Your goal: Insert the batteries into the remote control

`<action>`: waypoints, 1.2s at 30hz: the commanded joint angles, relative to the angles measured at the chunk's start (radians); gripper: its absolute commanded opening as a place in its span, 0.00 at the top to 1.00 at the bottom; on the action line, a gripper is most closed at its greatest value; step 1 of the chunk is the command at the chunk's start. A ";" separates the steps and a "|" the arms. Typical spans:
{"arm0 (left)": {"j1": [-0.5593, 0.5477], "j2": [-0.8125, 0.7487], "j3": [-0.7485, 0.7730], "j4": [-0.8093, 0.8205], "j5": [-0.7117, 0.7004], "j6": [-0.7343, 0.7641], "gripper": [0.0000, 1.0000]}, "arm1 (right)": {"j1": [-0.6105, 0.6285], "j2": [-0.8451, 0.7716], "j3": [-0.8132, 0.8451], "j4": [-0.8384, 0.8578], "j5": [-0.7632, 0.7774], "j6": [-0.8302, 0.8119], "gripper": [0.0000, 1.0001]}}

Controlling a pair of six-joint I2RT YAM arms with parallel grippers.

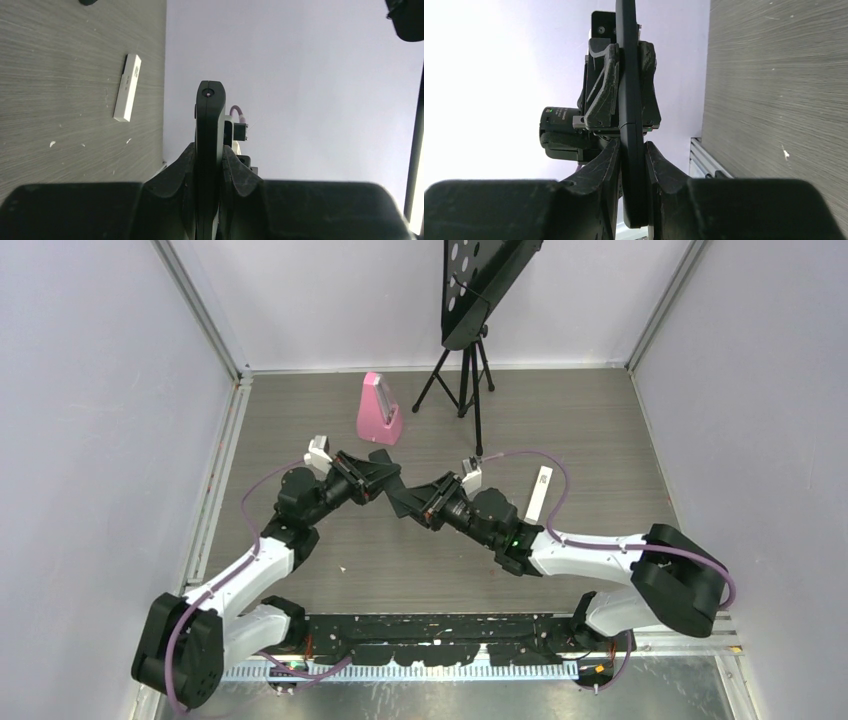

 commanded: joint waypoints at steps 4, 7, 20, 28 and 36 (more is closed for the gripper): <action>-0.023 -0.097 0.020 0.190 0.163 0.011 1.00 | -0.050 0.089 0.021 -0.036 -0.026 -0.059 0.78; -0.027 -0.090 0.022 0.186 0.228 0.047 1.00 | -0.069 0.095 0.034 -0.010 -0.055 -0.083 0.78; -0.027 -0.028 0.074 0.239 0.386 0.050 1.00 | -0.101 0.053 0.069 -0.008 -0.237 -0.327 0.75; -0.027 0.019 0.078 0.271 0.392 0.040 1.00 | -0.118 -0.007 0.060 -0.022 -0.300 -0.339 0.65; -0.024 0.041 0.083 0.227 0.384 0.120 1.00 | -0.121 -0.124 0.052 -0.144 -0.318 -0.386 0.40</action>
